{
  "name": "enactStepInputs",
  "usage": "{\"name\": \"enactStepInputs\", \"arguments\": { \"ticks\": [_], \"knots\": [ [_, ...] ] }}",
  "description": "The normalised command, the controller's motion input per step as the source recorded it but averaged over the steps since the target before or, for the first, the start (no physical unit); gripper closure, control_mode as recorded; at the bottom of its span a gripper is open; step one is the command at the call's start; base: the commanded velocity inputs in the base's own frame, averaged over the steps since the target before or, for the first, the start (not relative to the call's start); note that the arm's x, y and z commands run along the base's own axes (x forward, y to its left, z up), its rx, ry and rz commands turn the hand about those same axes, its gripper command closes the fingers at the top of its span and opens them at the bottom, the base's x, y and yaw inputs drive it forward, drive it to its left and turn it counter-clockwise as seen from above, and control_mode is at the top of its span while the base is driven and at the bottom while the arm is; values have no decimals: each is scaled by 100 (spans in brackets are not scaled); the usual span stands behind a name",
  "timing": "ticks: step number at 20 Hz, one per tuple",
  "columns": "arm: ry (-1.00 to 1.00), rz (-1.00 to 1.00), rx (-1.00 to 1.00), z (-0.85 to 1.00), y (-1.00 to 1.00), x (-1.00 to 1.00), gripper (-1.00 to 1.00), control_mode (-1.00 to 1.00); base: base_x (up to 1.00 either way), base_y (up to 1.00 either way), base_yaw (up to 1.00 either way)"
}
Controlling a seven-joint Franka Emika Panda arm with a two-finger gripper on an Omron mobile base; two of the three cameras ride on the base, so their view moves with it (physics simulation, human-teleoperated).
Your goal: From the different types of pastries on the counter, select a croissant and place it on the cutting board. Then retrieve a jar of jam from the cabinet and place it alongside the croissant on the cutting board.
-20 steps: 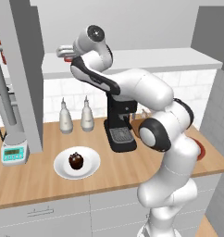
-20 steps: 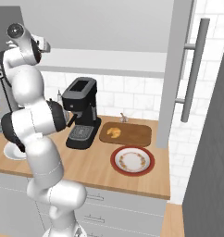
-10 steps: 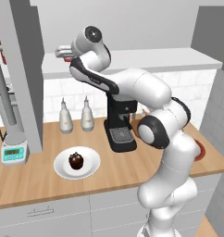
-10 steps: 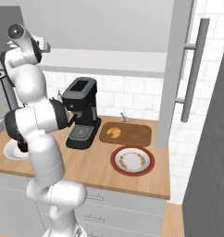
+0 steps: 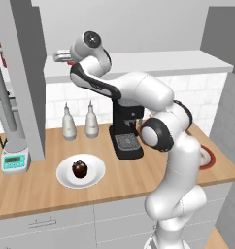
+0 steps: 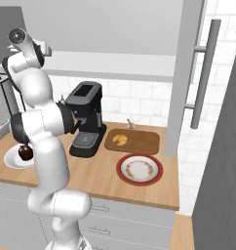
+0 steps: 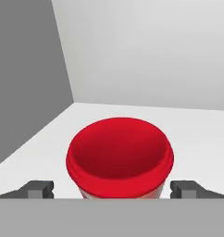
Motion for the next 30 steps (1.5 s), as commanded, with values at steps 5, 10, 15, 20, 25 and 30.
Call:
{"name": "enactStepInputs", "arguments": {
  "ticks": [5,10,15,20,25,30],
  "knots": [
    [0,0,0,0,0,11,-100,-100,0,0,0],
    [0,0,0,0,0,3,-100,-100,0,0,0],
    [0,0,0,-1,0,0,100,-100,0,0,0],
    [0,0,0,0,-1,0,100,-100,0,0,0],
    [0,0,0,0,0,-3,100,-100,0,0,0],
    [-9,-1,0,17,0,-37,100,-100,0,0,0]
  ]
}}
